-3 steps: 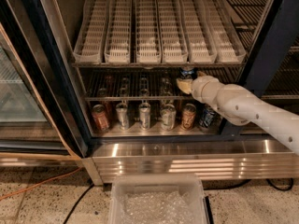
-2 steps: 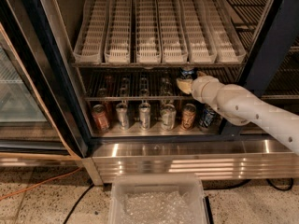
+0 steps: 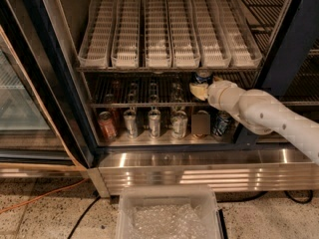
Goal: Pick pepsi can from middle shelf of fridge
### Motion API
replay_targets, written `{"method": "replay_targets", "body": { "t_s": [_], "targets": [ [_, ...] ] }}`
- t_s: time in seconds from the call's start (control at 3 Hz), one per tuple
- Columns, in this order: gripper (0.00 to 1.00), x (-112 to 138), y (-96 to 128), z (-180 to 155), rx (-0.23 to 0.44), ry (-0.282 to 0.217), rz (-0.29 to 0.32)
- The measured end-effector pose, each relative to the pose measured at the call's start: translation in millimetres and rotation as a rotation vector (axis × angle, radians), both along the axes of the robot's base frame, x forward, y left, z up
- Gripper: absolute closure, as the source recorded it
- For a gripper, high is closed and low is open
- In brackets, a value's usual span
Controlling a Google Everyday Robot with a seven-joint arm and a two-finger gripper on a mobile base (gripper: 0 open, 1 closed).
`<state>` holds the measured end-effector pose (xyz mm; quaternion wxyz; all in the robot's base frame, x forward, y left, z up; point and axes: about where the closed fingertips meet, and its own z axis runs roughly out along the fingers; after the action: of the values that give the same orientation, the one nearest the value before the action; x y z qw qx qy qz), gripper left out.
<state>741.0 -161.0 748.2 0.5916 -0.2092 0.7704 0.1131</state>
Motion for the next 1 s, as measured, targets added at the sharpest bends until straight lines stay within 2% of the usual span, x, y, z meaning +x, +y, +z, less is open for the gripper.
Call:
{"method": "replay_targets", "body": {
  "t_s": [0.67, 1.0],
  "targets": [
    [1.00, -13, -7, 19, 0.058, -0.009, 0.032],
    [1.00, -25, -6, 22, 0.048, 0.012, 0.083]
  ]
}}
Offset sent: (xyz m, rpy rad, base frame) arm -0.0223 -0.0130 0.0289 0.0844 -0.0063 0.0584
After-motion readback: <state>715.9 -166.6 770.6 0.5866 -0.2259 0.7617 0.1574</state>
